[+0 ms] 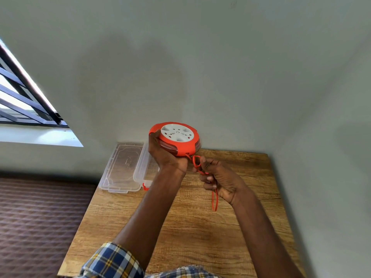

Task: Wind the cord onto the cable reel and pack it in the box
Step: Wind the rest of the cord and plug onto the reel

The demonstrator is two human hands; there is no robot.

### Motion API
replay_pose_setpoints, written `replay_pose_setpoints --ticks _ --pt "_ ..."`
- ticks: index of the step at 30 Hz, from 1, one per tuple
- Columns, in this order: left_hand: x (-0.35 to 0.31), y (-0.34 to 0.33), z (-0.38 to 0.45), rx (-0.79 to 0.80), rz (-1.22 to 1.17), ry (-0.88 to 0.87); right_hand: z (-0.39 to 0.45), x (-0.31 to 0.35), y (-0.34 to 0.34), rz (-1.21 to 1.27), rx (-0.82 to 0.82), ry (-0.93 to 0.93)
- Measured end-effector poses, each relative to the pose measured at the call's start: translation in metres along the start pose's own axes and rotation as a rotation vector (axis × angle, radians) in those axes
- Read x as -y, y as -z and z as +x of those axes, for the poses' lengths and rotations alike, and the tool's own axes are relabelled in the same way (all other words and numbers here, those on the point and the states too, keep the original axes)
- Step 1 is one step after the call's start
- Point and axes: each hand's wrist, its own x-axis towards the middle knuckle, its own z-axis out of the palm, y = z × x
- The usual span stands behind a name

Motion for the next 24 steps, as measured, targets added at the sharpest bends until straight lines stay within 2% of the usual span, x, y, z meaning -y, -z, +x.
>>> replay_pose_setpoints --ticks 5,10,13,16,18,22,24 --pt "-0.001 -0.002 -0.001 0.033 -0.022 0.018 -0.001 -0.002 0.001 -0.021 -0.002 0.007" --pt "0.001 -0.003 -0.002 0.102 -0.03 0.061 0.005 -0.008 -0.003 -0.232 -0.206 0.057" --pt "0.002 -0.003 -0.001 0.126 -0.041 0.078 0.003 -0.006 -0.004 -0.236 -0.129 0.103" --pt "-0.004 -0.002 0.002 0.098 -0.062 0.071 -0.003 0.0 -0.001 0.006 0.019 0.109" --pt "-0.007 0.0 0.004 0.076 -0.052 0.057 -0.007 0.002 0.002 0.061 0.085 0.102" --pt "-0.006 0.0 0.002 0.061 -0.039 0.008 -0.005 0.001 -0.008 -0.193 -0.031 0.139" --pt "-0.006 0.0 0.001 0.059 -0.036 0.002 -0.002 0.001 -0.012 -0.219 -0.068 0.146"
